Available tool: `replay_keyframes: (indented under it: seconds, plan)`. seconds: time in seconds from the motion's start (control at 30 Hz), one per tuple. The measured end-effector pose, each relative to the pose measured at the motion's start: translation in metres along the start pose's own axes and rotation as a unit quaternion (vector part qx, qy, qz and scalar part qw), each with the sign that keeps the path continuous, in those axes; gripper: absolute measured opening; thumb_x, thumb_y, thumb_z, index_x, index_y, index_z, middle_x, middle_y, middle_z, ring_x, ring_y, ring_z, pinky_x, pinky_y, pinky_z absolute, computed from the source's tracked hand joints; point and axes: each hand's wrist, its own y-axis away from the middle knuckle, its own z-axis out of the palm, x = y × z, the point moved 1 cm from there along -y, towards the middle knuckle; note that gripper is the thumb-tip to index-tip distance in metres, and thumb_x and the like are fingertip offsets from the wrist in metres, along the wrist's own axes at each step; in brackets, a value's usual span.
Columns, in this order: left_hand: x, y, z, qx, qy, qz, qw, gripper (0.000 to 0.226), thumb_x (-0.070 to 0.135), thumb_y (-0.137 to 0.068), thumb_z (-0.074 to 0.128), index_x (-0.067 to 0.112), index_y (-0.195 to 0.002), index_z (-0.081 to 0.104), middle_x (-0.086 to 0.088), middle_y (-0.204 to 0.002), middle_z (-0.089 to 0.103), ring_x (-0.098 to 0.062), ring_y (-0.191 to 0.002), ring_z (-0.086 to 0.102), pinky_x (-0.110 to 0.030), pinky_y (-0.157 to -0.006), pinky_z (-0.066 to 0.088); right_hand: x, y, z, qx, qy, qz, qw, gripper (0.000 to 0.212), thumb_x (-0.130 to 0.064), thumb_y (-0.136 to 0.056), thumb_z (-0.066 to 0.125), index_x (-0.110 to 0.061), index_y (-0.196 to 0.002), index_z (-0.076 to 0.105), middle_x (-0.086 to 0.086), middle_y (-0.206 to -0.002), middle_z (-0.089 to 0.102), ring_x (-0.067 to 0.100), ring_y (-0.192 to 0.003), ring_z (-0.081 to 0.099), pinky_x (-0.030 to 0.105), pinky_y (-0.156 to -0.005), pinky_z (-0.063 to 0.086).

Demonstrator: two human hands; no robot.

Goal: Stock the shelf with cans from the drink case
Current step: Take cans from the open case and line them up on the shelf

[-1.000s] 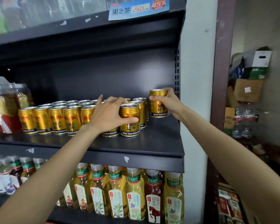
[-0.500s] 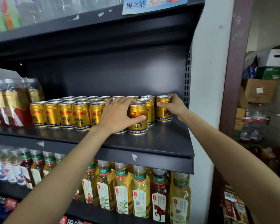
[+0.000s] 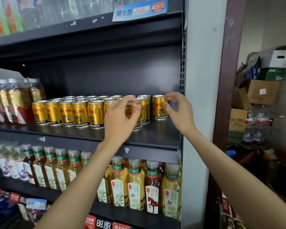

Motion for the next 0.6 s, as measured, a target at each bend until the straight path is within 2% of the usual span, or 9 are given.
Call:
replay_keyframes:
  seconds: [0.07, 0.17, 0.27, 0.37, 0.47, 0.53, 0.6]
  plan:
    - [0.023, 0.020, -0.006, 0.014, 0.087, -0.019, 0.996, 0.009, 0.030, -0.091, 0.053, 0.028, -0.096, 0.060, 0.011, -0.079, 0.066, -0.007, -0.067, 0.059, -0.031, -0.064, 0.049, -0.015, 0.033, -0.022, 0.034, -0.026, -0.046, 0.998, 0.016, -0.021, -0.088, 0.058, -0.021, -0.103, 0.060, -0.007, -0.093, 0.063, 0.005, -0.090, 0.058, 0.023, -0.082, 0.047]
    - [0.062, 0.058, -0.010, 0.023, 0.189, -0.044, 0.981, 0.014, 0.030, -0.091, 0.050, 0.023, -0.093, 0.062, 0.009, -0.069, 0.062, -0.008, -0.064, 0.059, -0.029, -0.061, 0.049, -0.029, 0.088, -0.059, 0.081, -0.024, -0.089, 0.992, 0.012, -0.016, -0.090, 0.057, -0.014, -0.100, 0.062, -0.011, -0.085, 0.060, -0.006, -0.076, 0.053, 0.009, -0.071, 0.040]
    - [0.096, 0.100, -0.004, -0.018, 0.243, -0.077, 0.967, 0.010, 0.027, -0.091, 0.051, 0.026, -0.091, 0.061, 0.008, -0.067, 0.061, -0.005, -0.060, 0.056, -0.024, -0.054, 0.043, -0.026, 0.143, -0.092, 0.082, -0.003, -0.109, 0.991, 0.010, -0.010, -0.089, 0.057, -0.007, -0.096, 0.064, -0.006, -0.079, 0.061, 0.003, -0.067, 0.052, 0.015, -0.065, 0.043]
    - [0.123, 0.149, 0.010, -0.094, 0.270, -0.093, 0.954, 0.010, 0.029, -0.089, 0.051, 0.027, -0.091, 0.061, 0.007, -0.068, 0.062, -0.003, -0.060, 0.059, -0.028, -0.051, 0.045, -0.006, 0.197, -0.122, -0.024, 0.021, -0.068, 0.997, 0.009, -0.009, -0.089, 0.057, -0.008, -0.094, 0.064, 0.000, -0.082, 0.066, 0.010, -0.067, 0.055, 0.021, -0.064, 0.045]
    - [0.138, 0.199, 0.033, -0.229, 0.268, -0.134, 0.926, 0.010, 0.028, -0.088, 0.055, 0.024, -0.093, 0.063, 0.012, -0.071, 0.065, -0.003, -0.069, 0.063, -0.026, -0.061, 0.050, 0.025, 0.250, -0.148, -0.161, 0.047, 0.024, 0.986, 0.010, -0.011, -0.087, 0.060, -0.013, -0.095, 0.066, -0.003, -0.088, 0.065, 0.012, -0.077, 0.059, 0.027, -0.069, 0.048]
    - [0.141, 0.231, 0.052, -0.352, 0.245, -0.162, 0.889, 0.010, 0.025, -0.090, 0.058, 0.024, -0.098, 0.064, 0.012, -0.078, 0.067, -0.006, -0.077, 0.064, -0.024, -0.069, 0.049, 0.049, 0.285, -0.163, -0.244, 0.068, 0.095, 0.963, 0.014, -0.012, -0.086, 0.063, -0.015, -0.099, 0.067, -0.001, -0.091, 0.066, 0.012, -0.084, 0.060, 0.027, -0.075, 0.047]
    - [0.138, 0.267, 0.074, -0.473, 0.205, -0.183, 0.837, 0.014, 0.025, -0.091, 0.060, 0.028, -0.104, 0.063, 0.015, -0.086, 0.066, -0.009, -0.085, 0.063, -0.023, -0.077, 0.048, 0.076, 0.322, -0.178, -0.310, 0.084, 0.164, 0.933, 0.017, -0.011, -0.085, 0.065, -0.012, -0.101, 0.069, 0.004, -0.095, 0.069, 0.016, -0.088, 0.063, 0.021, -0.074, 0.042]
